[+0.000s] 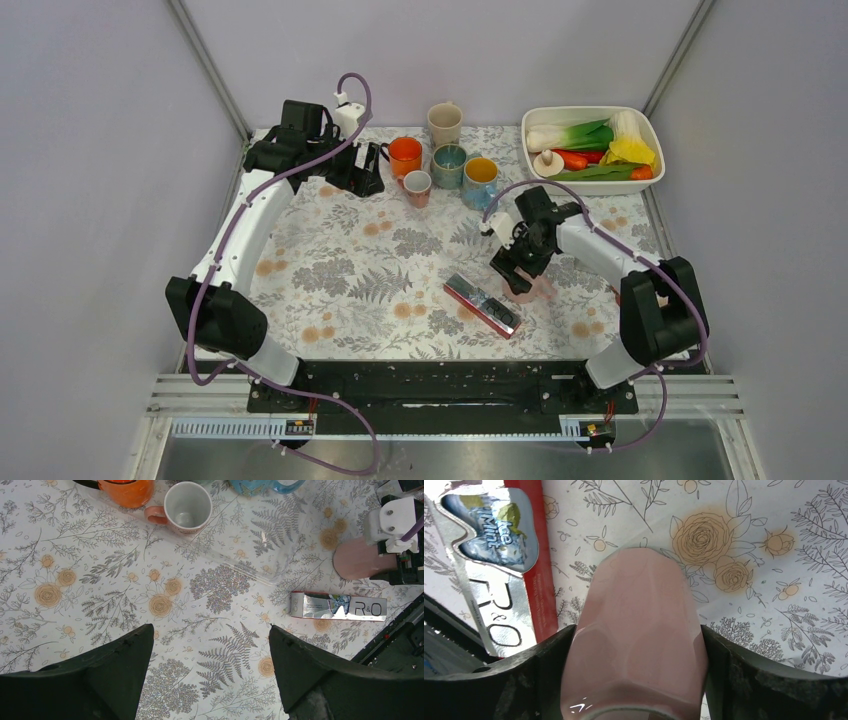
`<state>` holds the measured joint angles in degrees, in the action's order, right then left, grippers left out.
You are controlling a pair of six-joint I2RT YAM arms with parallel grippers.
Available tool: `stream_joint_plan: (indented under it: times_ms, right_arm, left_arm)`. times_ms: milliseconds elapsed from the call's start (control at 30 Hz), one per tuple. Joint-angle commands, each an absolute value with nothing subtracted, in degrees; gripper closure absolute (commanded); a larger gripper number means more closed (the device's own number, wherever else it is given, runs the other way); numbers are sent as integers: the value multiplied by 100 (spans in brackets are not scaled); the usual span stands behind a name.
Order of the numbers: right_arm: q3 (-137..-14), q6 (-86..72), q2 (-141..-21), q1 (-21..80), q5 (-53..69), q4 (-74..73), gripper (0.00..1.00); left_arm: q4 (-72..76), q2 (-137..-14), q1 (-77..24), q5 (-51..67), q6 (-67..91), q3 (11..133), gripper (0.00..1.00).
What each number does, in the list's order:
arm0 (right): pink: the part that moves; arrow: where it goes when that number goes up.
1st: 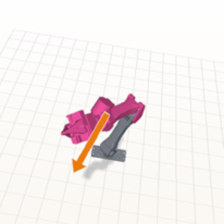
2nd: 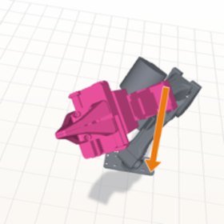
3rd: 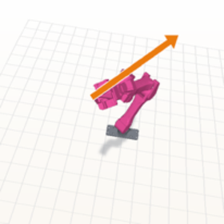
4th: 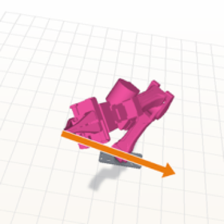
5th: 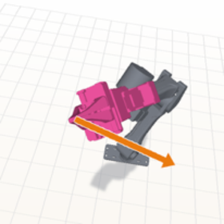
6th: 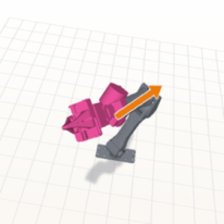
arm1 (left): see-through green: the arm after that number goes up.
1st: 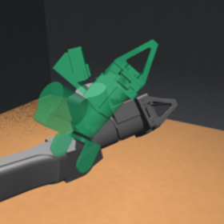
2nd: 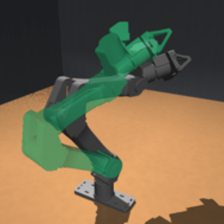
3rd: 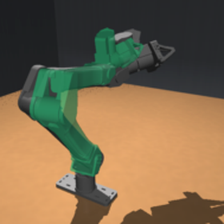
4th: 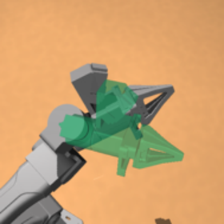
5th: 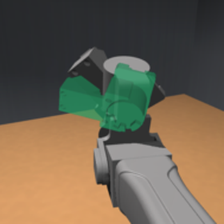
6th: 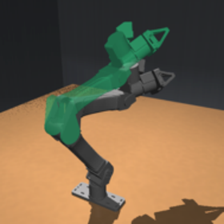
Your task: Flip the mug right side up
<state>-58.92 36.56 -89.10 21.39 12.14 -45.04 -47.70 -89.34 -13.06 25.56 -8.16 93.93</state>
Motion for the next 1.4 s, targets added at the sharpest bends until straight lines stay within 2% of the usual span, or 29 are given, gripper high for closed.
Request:
stream_joint_plan:
  times_ms: [0, 233, 433, 633, 800, 967, 1067, 1233, 1367]
  right_arm:
    - [-6459, 3620, -8472, 2191, 1412, -4784, 100]
    - [-6469, 3454, -7888, 2180, 1557, -4441, 100]
    - [-6619, 3054, -7303, 2180, 1711, -4112, 100]
    - [-6704, 2093, -6321, 2180, 2203, -3020, 100]
    - [-6489, 1222, -5673, 2180, 2670, -1906, 100]
    - [-6403, 578, -5533, 2180, 2853, -1268, 100]
    - [-6381, 344, -5515, 2180, 2987, -961, 100]
    - [-6331, 152, -5436, 2180, 3077, -611, 100]
    - [-6291, 106, -5463, 2179, 3112, -467, 100]
  left_arm:
    - [-4598, -8878, -1318, 2821, -818, 9487, 13]
    - [-4560, -8917, -1388, 3112, -713, 9416, 14]
    - [-3971, -8935, -1644, 4329, -86, 9013, 13]
    - [-2542, -9085, -2194, 5632, 1467, 8576, 10]
    - [-557, -9241, -2585, 6205, 3322, 8374, 7]
    - [1089, -9573, -2881, 6327, 4859, 8374, 8]
    - [2020, -9737, -3058, 6392, 5656, 8388, 12]
    - [2097, -9760, -3188, 6433, 5816, 8400, 24]
    - [2481, -9690, -3289, 6570, 6193, 8287, 43]
